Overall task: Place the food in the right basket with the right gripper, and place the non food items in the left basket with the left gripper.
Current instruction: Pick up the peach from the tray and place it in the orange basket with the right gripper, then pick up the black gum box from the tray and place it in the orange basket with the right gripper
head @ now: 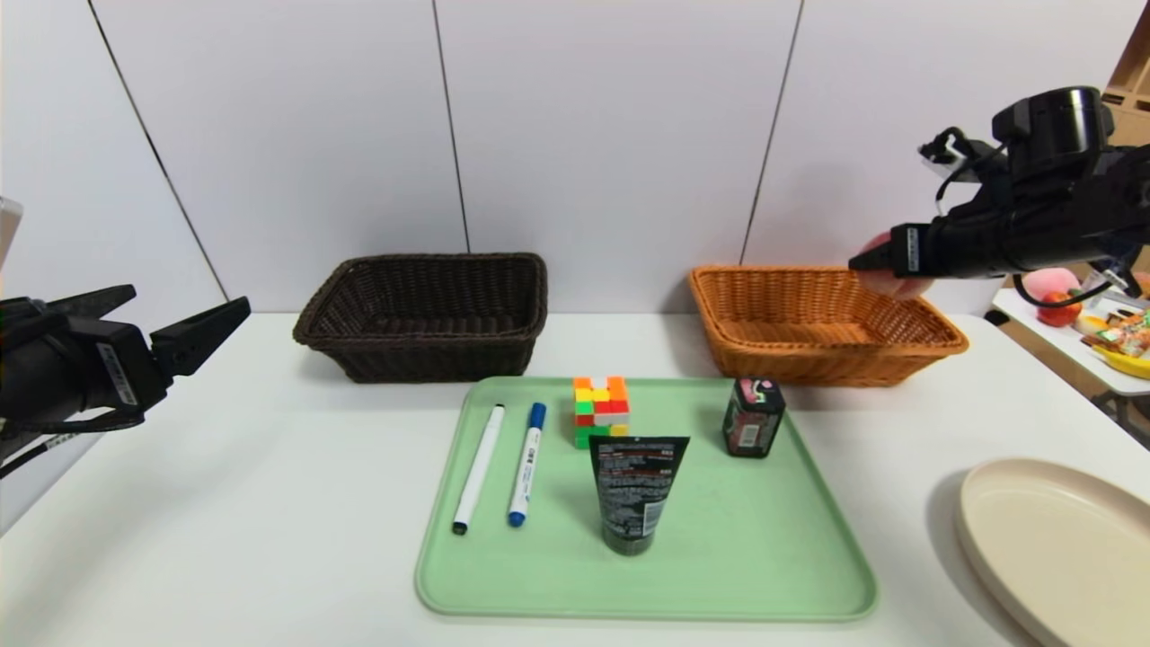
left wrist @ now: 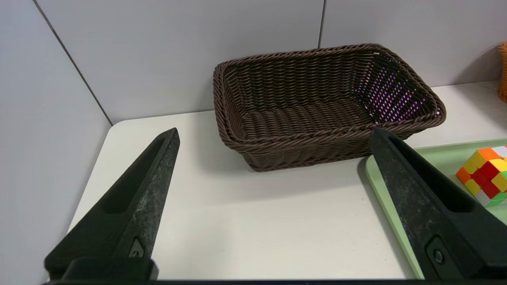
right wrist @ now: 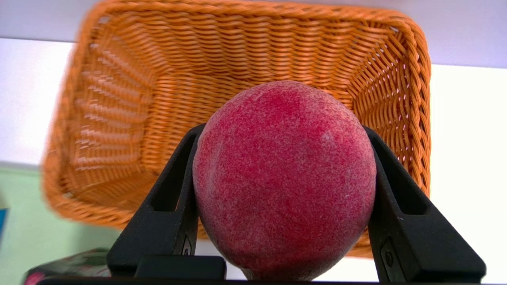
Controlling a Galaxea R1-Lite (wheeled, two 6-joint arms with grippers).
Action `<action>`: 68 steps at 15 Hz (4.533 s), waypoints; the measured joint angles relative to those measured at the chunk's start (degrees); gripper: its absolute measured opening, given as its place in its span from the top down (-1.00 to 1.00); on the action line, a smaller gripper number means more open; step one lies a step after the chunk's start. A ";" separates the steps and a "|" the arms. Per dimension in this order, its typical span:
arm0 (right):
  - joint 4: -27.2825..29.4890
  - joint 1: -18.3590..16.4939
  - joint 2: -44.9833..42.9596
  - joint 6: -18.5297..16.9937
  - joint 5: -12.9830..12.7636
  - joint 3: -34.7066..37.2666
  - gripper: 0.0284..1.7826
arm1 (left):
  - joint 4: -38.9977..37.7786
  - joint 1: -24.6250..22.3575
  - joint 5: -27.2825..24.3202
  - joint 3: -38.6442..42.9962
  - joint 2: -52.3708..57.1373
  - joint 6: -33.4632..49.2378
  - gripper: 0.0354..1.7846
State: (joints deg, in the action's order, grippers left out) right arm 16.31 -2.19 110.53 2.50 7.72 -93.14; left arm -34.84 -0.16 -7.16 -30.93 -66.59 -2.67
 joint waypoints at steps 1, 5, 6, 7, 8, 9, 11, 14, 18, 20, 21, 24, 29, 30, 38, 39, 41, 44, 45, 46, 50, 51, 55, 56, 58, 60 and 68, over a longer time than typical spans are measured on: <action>0.11 -0.33 1.88 -0.05 -0.04 -0.80 -0.25 | 0.00 0.00 0.00 0.00 -0.11 0.00 -0.89; 0.41 -0.69 8.09 -0.16 -0.26 -4.92 -0.25 | -0.10 0.00 0.00 0.01 -0.44 0.02 -0.89; 0.46 -0.72 9.56 -0.22 -0.37 -6.03 -0.25 | -0.10 0.00 0.05 0.09 -0.45 0.04 -0.89; 0.48 -0.69 10.89 -0.24 -0.85 -6.91 -0.25 | -0.10 0.00 0.07 0.22 -0.48 0.06 -0.89; 0.46 -0.69 12.02 -0.27 -1.18 -7.45 -0.25 | -0.11 0.00 0.07 0.28 -0.50 0.06 -0.89; 0.35 -0.67 13.09 -0.30 -1.22 -7.77 -0.25 | -0.10 0.00 0.07 0.30 -0.52 0.04 -0.89; 0.20 -0.69 14.67 -0.39 -1.33 -8.05 -0.25 | -0.10 0.00 0.09 0.30 -0.61 0.04 -0.89; 0.24 -0.67 16.20 -0.50 -1.35 -8.02 -0.25 | -0.11 0.00 0.16 0.32 -0.74 0.09 -0.89; 0.26 -0.63 16.97 -0.35 -1.39 -8.46 -0.25 | -0.10 0.00 0.27 0.34 -0.74 0.04 -0.89; 0.57 -0.55 17.09 -0.29 -1.50 -9.29 -0.25 | -0.10 0.00 0.30 0.28 -0.67 0.06 -0.89; 0.66 -0.52 17.09 -0.24 -1.68 -9.45 -0.30 | -0.10 0.00 0.40 0.26 -0.61 0.04 -0.89; 0.28 -0.45 17.09 -0.41 -2.60 -9.59 -0.50 | -0.10 -0.02 0.41 0.30 -0.39 0.04 -0.89; 0.57 -0.33 14.74 -0.44 -2.73 -8.74 -0.70 | -0.02 -0.05 0.41 0.52 0.05 0.06 -0.89; 0.61 -0.06 13.34 -0.49 -2.73 -8.33 -0.72 | -0.02 -0.05 0.41 0.52 0.05 0.04 -0.89; 1.18 19.27 -7.58 -8.91 -4.63 -2.47 -0.85 | -0.18 -0.11 0.41 2.60 0.77 0.11 -0.89; 0.55 21.67 -9.87 -9.17 -6.46 -0.35 -0.86 | -0.20 -0.06 0.41 2.65 0.88 0.09 -0.89; -3.50 24.52 -13.51 -9.25 -9.89 5.73 -0.87 | -0.18 -0.11 0.44 2.71 1.15 0.13 -0.89; -16.66 27.00 -18.33 -8.67 -14.10 20.37 -0.89 | -0.20 -0.06 0.38 2.77 1.43 0.15 -0.89; -22.15 27.51 -19.91 -8.20 -15.37 26.16 -0.89 | -0.18 -0.09 0.35 2.95 1.54 0.13 -0.89; -27.39 27.84 -21.31 -7.68 -16.31 31.29 -0.89 | -0.22 -0.09 0.33 3.23 1.62 0.13 -0.89; -49.55 29.43 -25.31 -5.91 -18.08 51.96 -0.90 | -0.29 -0.09 0.27 4.44 2.06 0.13 -0.89; -55.28 30.09 -25.59 -5.33 -18.21 57.00 -0.90 | -0.29 -0.11 0.27 4.75 2.21 0.13 -0.89; -81.45 33.19 -20.76 -4.17 -20.42 71.31 -0.90 | -0.24 -0.09 0.33 5.22 2.86 0.15 -0.89; -87.94 33.59 -18.20 -4.01 -20.75 73.41 -0.90 | -0.22 -0.09 0.30 5.24 3.08 0.13 -0.89; -98.45 34.02 -13.18 -3.64 -21.60 77.18 -0.90 | -0.20 -0.09 0.41 5.52 3.55 0.13 -0.89; -103.16 35.21 -9.13 -4.69 -24.71 79.88 -0.90 | -0.20 -0.15 0.41 6.02 3.99 0.17 -0.89; -103.49 36.15 -1.52 -8.84 -26.60 79.53 -0.90 | -0.11 -0.17 0.41 6.55 4.96 0.13 -0.89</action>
State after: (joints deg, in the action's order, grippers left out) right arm -87.17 33.95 109.01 -6.34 -18.88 -13.60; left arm -34.95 -0.33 -6.74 -24.38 -61.62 -2.54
